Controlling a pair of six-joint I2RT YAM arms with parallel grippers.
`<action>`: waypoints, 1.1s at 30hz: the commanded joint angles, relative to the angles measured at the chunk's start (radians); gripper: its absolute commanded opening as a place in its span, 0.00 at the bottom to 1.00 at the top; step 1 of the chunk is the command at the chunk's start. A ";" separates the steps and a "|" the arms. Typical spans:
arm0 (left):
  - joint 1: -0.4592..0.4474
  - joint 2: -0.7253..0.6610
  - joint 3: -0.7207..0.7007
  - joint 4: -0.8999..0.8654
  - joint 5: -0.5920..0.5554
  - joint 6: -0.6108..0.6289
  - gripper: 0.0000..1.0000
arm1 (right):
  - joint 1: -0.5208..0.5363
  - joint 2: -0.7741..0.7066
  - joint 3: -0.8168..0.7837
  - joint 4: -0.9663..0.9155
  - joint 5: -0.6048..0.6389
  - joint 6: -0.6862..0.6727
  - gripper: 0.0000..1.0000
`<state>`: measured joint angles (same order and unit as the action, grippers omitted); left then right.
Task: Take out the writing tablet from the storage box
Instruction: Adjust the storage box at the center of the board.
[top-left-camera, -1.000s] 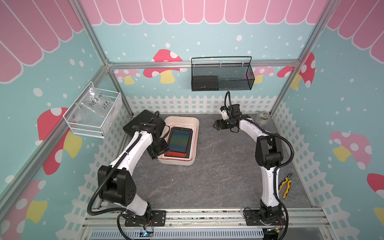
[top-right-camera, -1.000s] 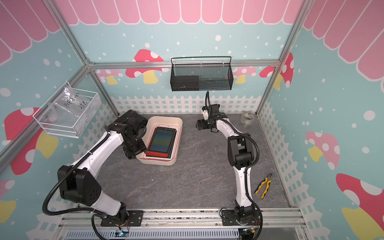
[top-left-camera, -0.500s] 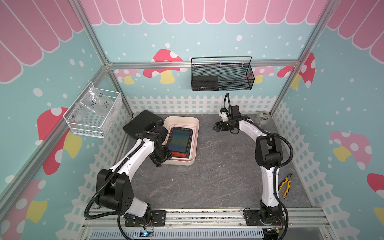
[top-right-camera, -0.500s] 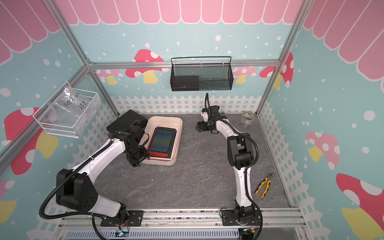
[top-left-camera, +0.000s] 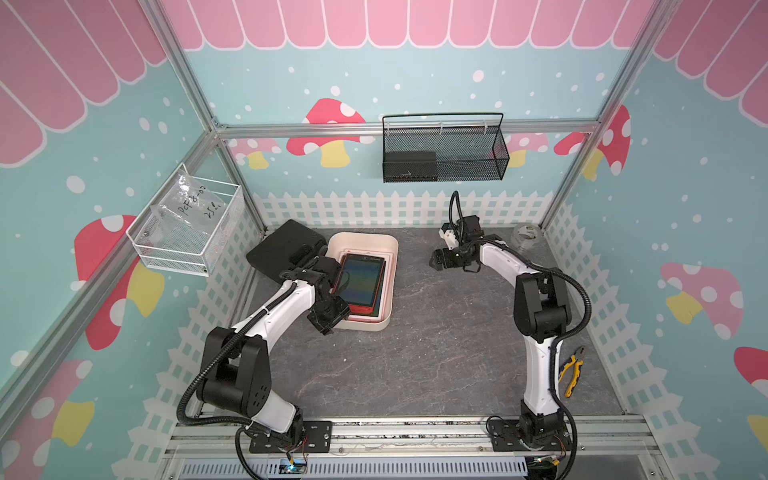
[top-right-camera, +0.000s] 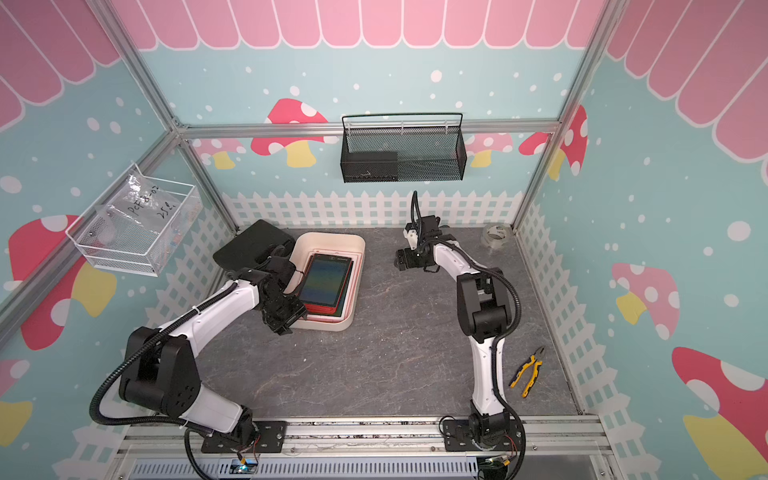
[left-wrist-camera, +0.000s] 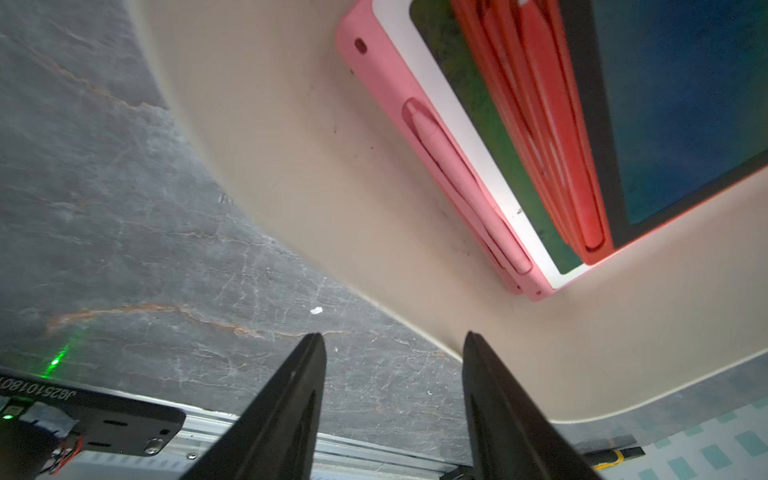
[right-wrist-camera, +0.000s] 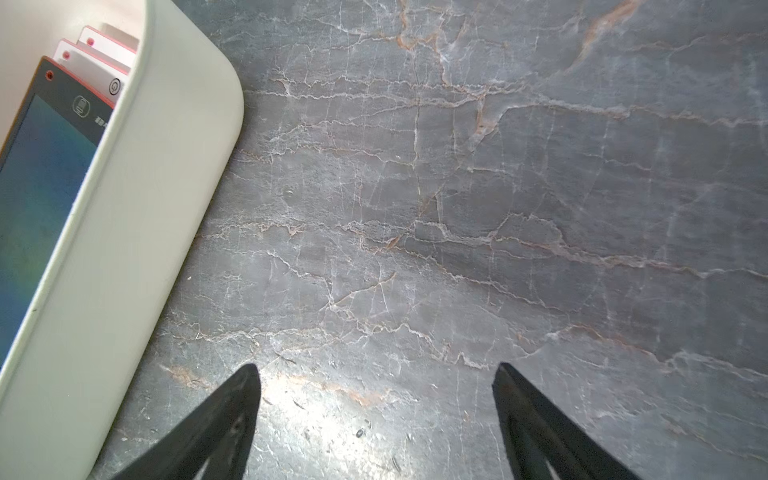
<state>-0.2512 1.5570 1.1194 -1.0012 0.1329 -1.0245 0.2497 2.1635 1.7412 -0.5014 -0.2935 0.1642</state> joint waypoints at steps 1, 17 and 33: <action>-0.007 0.033 -0.040 0.056 -0.007 -0.050 0.54 | 0.005 -0.028 -0.003 -0.026 0.011 -0.032 0.89; 0.062 0.076 -0.043 -0.096 -0.110 0.217 0.09 | 0.006 -0.001 0.030 -0.031 -0.023 -0.069 0.91; 0.208 0.229 0.258 -0.341 -0.486 0.585 0.02 | 0.046 -0.107 0.004 -0.053 -0.242 -0.088 0.91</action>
<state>-0.0967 1.7729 1.3254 -1.2694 -0.1944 -0.5236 0.2825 2.1159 1.7473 -0.5247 -0.4431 0.0902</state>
